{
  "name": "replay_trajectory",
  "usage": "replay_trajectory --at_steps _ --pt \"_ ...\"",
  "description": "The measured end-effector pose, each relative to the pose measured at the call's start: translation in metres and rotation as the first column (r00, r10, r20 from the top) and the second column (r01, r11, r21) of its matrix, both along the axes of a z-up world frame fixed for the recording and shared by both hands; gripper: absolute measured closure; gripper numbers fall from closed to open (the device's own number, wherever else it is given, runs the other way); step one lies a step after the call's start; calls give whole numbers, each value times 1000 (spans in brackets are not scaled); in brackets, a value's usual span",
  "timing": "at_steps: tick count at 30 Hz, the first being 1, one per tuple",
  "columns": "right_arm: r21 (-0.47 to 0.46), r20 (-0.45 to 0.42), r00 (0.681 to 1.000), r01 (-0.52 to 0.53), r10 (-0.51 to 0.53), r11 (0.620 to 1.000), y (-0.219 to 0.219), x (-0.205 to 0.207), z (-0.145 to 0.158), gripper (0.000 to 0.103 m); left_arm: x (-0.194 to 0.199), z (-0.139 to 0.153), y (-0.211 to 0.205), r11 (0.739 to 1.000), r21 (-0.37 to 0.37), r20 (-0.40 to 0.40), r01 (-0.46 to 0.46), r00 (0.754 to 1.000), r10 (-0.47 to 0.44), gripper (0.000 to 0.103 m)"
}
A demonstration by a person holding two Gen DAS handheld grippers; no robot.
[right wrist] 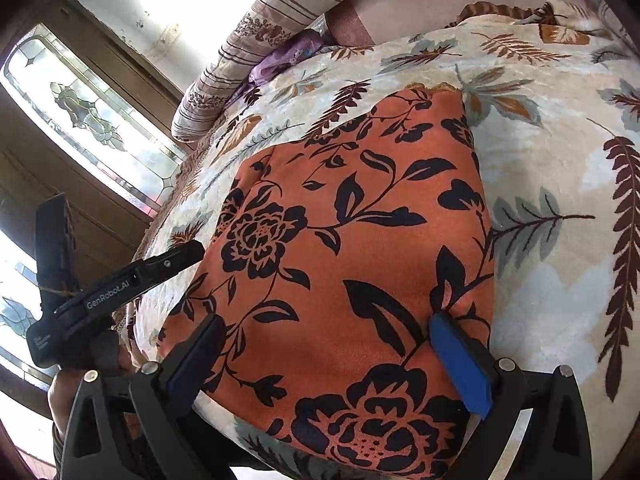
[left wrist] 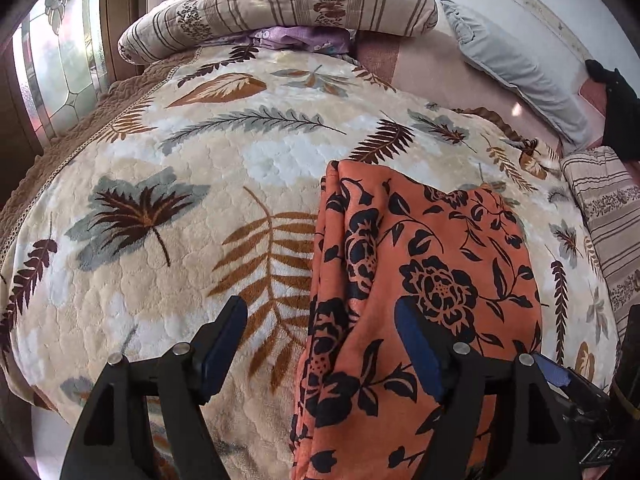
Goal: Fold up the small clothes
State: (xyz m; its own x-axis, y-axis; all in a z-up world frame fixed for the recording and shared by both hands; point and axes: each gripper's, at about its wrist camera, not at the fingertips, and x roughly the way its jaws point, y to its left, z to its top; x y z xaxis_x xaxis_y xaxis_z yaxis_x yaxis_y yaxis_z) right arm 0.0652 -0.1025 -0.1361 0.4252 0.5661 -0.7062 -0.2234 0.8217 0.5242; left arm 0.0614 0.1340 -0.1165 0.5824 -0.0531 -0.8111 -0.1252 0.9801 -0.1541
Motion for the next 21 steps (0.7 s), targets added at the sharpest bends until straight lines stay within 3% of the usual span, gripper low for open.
replay_trajectory --at_steps 10,12,14,15,17,19,21 --pt "-7 3 1000 4 -4 1000 1 0 0 1 -10 7 -4 1000 -2 19 14 1000 -14 25" --pt "-7 3 1000 4 -4 1000 1 0 0 1 -12 -8 -5 1000 -3 -21 21 1000 -21 23" --pt "-6 2 1000 1 -1 1000 1 0 0 1 -9 -46 -1 999 -29 -133 31 990 -35 19" --pt "0 -2 1000 -3 3 1000 1 0 0 1 -13 -53 7 997 -78 -91 17 996 -24 16" --pt "9 -6 1000 -8 8 1000 -1 1 1 1 -14 -48 6 998 -57 -87 27 996 -32 16" --pt "43 -27 1000 -2 3 999 -8 2 4 1 -14 -43 0 999 -11 -85 35 996 -36 16" --pt "137 -40 999 31 -25 990 -23 2 11 1 -17 -37 0 1000 -10 -75 30 997 -31 16"
